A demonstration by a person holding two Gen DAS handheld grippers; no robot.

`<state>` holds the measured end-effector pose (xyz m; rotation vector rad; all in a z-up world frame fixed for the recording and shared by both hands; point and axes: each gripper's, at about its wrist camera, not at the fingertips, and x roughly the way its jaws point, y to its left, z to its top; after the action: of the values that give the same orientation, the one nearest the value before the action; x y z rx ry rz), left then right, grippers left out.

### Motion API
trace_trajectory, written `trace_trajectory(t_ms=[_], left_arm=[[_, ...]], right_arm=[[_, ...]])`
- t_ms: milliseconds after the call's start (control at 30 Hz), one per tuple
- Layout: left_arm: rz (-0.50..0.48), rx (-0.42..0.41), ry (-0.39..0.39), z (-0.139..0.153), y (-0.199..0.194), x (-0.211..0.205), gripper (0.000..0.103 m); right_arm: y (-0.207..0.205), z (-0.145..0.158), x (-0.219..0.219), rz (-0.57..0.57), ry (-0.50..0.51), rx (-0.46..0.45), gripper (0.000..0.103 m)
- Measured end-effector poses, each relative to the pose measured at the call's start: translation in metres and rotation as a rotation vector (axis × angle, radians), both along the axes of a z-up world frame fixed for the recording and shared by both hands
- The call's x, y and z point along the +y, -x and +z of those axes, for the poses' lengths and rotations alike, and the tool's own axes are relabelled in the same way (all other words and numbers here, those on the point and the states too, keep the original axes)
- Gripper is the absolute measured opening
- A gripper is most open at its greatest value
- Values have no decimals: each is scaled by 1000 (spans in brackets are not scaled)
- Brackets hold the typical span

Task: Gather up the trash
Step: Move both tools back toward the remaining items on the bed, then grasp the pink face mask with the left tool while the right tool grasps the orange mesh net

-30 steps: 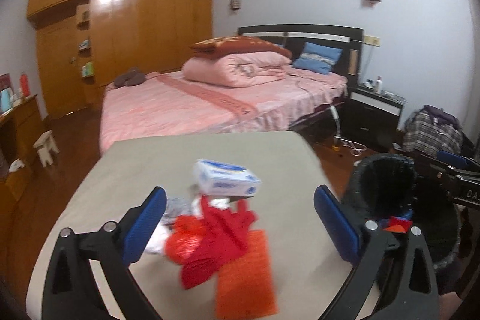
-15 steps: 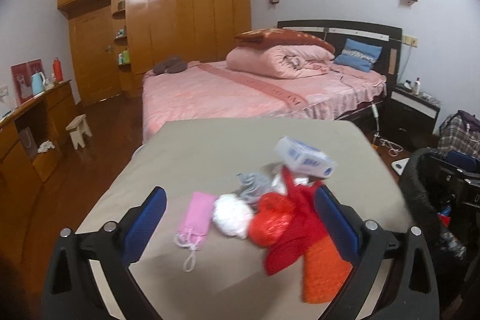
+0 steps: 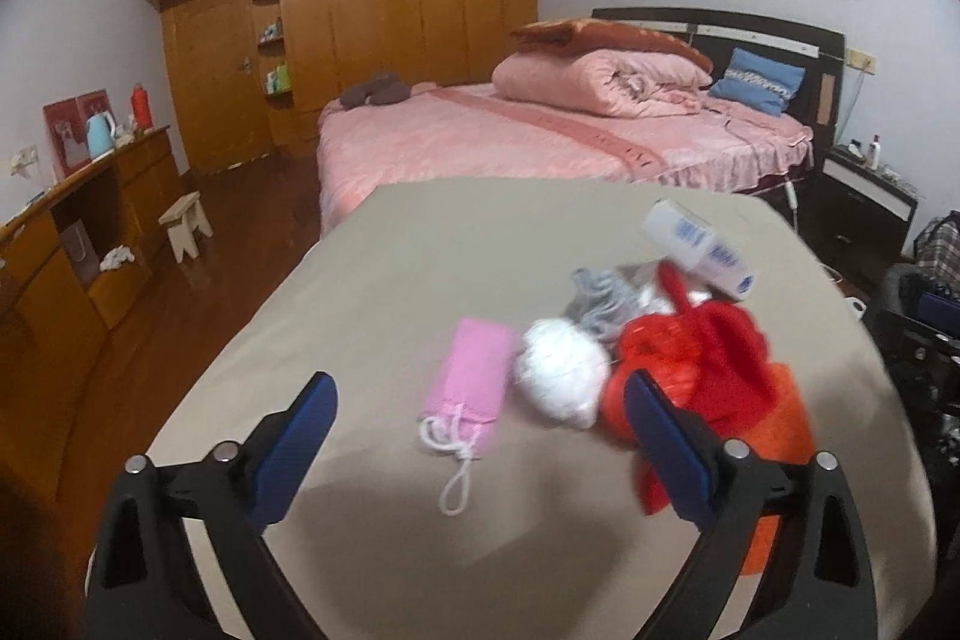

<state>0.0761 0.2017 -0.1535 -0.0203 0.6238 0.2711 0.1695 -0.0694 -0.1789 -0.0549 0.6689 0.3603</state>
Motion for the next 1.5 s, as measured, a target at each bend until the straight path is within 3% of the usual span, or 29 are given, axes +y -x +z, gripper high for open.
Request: trace_trajectory(t_ms=[167, 367, 567, 633, 700, 800, 1200, 1500], left_arm=[[24, 36, 23, -17, -6, 18, 88], [25, 107, 107, -34, -22, 32, 76], [-12, 212, 164, -53, -36, 35, 47], [-14, 219, 167, -54, -38, 34, 40], [-25, 214, 172, -53, -37, 34, 21], [-22, 203, 167, -52, -33, 33, 10], [48, 116, 140, -29, 3, 40, 8], [36, 91, 138, -16, 15, 36, 8]], right_arm=[[-4, -12, 7, -2, 10, 16, 98], [-7, -19, 15, 5, 25, 28, 98], [-8, -25, 19, 7, 36, 42, 98], [-8, -26, 20, 9, 38, 48, 98], [-6, -27, 20, 12, 40, 50, 98], [-4, -28, 21, 13, 32, 60, 98], [8, -37, 27, 45, 6, 110, 97], [14, -49, 46, 126, 38, 182, 78]])
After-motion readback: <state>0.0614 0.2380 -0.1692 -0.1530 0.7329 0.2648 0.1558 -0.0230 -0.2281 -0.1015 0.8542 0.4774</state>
